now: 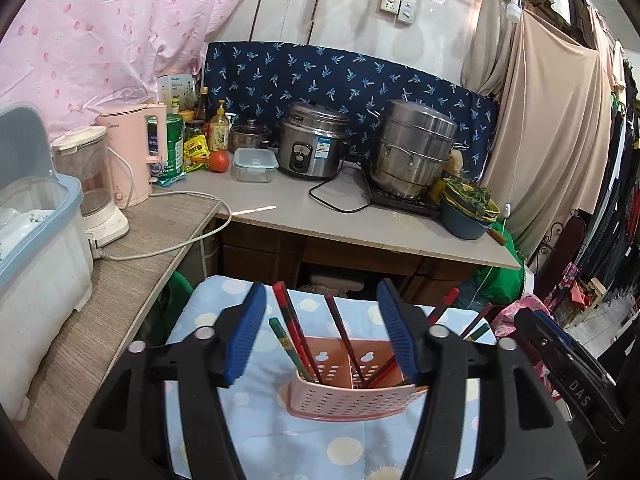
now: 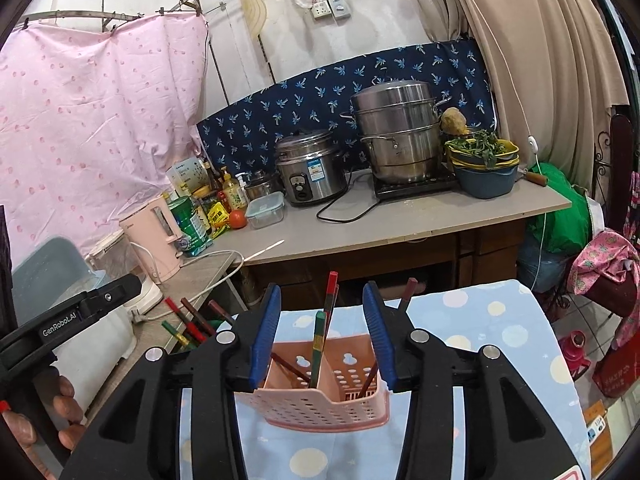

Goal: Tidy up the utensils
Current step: 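Lower the green chopsticks into the holder and open both grippers, then move both open grippers down to the brown chopstick and gold spoon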

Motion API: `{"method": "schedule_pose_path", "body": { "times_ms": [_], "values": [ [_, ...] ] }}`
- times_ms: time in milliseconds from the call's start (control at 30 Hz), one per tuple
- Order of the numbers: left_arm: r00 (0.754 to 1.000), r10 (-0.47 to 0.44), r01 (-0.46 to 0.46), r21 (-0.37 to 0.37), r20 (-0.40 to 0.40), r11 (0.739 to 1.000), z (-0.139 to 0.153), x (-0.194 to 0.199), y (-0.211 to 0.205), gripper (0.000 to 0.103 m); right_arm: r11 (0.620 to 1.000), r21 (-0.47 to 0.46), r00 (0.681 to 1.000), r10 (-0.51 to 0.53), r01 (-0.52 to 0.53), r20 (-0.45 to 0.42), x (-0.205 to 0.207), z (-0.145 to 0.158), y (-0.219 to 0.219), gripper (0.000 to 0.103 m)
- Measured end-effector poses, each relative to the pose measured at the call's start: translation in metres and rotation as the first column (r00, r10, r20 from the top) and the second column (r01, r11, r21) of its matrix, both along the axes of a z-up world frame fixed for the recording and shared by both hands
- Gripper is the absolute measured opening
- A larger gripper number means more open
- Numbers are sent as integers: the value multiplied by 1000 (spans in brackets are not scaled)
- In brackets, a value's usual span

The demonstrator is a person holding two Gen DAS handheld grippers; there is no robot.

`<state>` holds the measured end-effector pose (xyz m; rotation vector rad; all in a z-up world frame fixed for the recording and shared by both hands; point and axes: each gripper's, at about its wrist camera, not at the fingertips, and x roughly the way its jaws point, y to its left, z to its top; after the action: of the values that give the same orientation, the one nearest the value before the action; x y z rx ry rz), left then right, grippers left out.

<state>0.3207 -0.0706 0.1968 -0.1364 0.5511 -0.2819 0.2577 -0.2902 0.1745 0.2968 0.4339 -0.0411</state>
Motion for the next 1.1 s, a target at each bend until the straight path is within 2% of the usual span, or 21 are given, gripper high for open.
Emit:
{"method": "schedule_pose_path", "body": {
  "times_ms": [267,400,567,867,1100],
  "values": [
    [999,7,-9,51,36,999,8,-27,-4,65,1000,4,1000,18,-18,2,-23,4,6,42],
    [999,12,-15,73,48,997,12,-42,-5,71,999,1,999,35,-35,5,-38,7,13,42],
    [997,30,-37,119,64,992,12,-62,-7,71,999,0,999,50,-50,9,-58,6,19,42],
    [999,29,-36,178,44,983,1,-95,-9,73,998,14,998,62,-62,-25,-97,-8,28,42],
    [1000,26,-26,202,5,979,-20,-117,-6,74,998,22,997,61,-60,-50,-125,-25,36,42]
  ]
}}
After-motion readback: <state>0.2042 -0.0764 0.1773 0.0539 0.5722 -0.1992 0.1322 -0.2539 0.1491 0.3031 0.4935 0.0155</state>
